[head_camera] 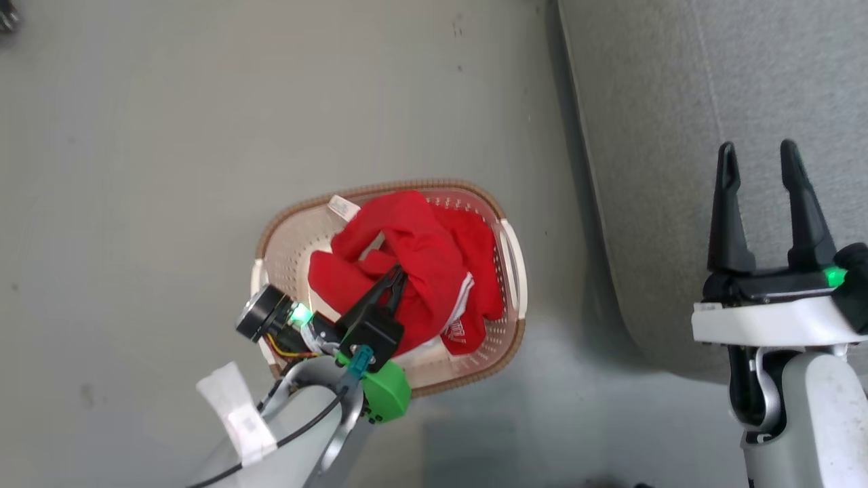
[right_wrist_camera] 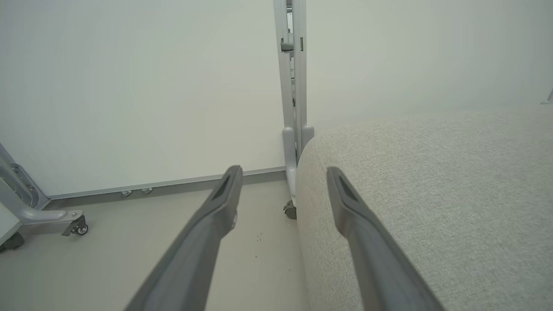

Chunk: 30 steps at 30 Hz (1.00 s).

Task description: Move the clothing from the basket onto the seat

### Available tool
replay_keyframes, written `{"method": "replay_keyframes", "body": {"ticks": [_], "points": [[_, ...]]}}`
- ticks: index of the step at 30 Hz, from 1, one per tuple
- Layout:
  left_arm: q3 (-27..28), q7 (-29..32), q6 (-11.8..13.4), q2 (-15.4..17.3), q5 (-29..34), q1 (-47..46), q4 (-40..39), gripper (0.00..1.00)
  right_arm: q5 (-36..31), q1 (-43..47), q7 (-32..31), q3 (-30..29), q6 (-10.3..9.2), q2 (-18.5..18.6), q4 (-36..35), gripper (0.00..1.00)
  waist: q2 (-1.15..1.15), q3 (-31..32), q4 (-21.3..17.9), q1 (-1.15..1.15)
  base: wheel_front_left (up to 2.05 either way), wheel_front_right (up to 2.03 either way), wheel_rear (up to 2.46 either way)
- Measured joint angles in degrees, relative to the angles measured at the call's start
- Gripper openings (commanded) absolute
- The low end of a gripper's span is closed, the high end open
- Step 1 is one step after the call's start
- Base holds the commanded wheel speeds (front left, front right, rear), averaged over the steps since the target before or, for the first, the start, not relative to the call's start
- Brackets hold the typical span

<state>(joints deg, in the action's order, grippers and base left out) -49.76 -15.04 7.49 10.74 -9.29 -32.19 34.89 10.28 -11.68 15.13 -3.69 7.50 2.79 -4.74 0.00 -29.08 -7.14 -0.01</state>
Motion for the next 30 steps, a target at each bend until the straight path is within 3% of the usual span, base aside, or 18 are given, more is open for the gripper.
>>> {"method": "replay_keyframes", "body": {"ticks": [4,12,19,25,30], "points": [[5.57,0.00,-0.81,-0.54,-2.32,6.00,-7.38,0.00,-1.00,2.76,0.00,1.12,0.00,0.00,1.32,1.00,0.00,5.54,0.68,0.00,0.00,0.00,0.00],[14.33,-0.09,-4.17,-2.79,-0.81,15.93,-22.18,0.00,-1.25,8.42,0.00,2.61,-0.01,0.01,3.57,1.00,0.00,16.22,2.10,0.00,0.00,0.00,0.00],[21.89,-0.10,-9.23,-6.53,-0.83,21.03,-34.04,0.00,-1.22,10.84,0.00,5.13,-0.01,0.00,4.50,1.00,0.00,23.58,3.34,0.00,0.00,0.00,0.00],[25.84,-0.10,-12.48,-7.73,-1.71,22.57,-38.84,0.00,-0.94,12.30,0.00,7.00,0.00,0.00,5.20,1.00,0.00,27.44,4.50,0.00,0.00,0.00,0.00],[25.95,-0.10,-13.24,-7.84,-3.67,22.78,-40.39,0.00,-1.14,13.73,0.00,8.95,-0.01,0.02,5.91,1.00,0.00,29.78,5.40,0.00,0.00,0.00,0.00]]}}
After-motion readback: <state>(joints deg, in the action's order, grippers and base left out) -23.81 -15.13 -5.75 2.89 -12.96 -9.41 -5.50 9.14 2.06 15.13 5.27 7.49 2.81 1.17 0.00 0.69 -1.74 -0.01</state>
